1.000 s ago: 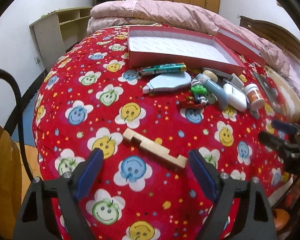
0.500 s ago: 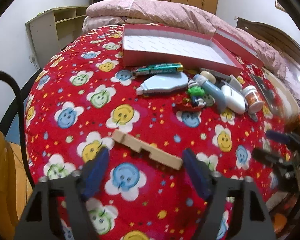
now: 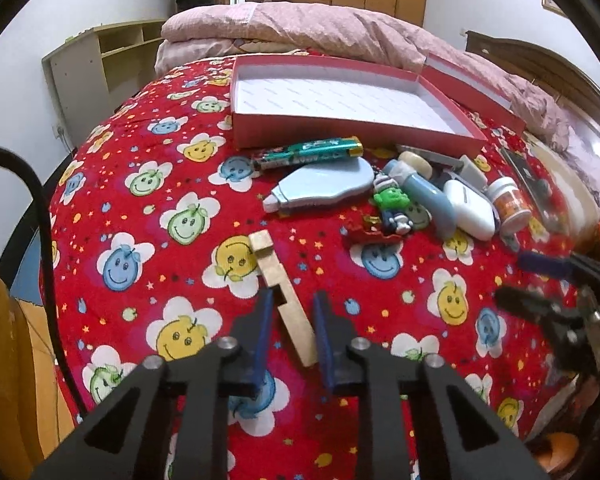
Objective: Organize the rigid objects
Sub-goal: 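Move the left gripper down to the wooden puzzle piece and grasp it, then grasp the white earbud case with the right gripper while the left holds the wooden piece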
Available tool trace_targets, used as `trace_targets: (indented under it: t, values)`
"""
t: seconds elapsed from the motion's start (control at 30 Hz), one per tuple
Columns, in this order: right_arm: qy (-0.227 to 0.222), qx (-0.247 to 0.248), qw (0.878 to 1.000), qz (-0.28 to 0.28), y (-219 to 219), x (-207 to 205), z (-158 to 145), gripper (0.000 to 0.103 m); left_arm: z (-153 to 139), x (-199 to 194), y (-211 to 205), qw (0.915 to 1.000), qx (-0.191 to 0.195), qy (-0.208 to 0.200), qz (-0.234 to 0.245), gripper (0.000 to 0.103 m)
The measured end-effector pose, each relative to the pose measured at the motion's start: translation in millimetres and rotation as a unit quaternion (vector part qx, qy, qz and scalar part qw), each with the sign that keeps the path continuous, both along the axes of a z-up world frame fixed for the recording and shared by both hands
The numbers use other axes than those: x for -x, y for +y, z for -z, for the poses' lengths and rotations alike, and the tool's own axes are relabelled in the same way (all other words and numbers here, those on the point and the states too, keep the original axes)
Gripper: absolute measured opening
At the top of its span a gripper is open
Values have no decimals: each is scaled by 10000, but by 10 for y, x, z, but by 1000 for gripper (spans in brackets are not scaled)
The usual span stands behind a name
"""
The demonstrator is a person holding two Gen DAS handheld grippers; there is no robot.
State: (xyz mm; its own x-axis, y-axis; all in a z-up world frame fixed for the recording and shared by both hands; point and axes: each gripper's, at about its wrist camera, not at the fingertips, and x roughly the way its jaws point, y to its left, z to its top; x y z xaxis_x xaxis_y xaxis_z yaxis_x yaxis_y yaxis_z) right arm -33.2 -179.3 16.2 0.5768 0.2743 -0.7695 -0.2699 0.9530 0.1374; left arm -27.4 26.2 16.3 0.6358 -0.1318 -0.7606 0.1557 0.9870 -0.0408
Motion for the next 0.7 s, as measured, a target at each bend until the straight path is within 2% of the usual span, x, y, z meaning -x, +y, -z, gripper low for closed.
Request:
trace_targets:
  t: [0.1, 0.23, 0.5, 0.7]
  values:
    - [-51, -7, 10000, -50, 40, -119, -11, 73, 2, -7, 12, 10000, 43, 4, -9, 20]
    - [-52, -119, 9999, -55, 78, -292, -1, 67, -1, -37, 15, 10000, 53, -4, -9, 20]
    - [-32, -524, 9983, 248, -8, -538, -24, 67, -6, -141, 9, 9999, 54, -58, -64, 20]
    - [-60, -505, 9975, 483, 53, -635, -39, 67, -3, -183, -23, 9999, -10, -145, -82, 22]
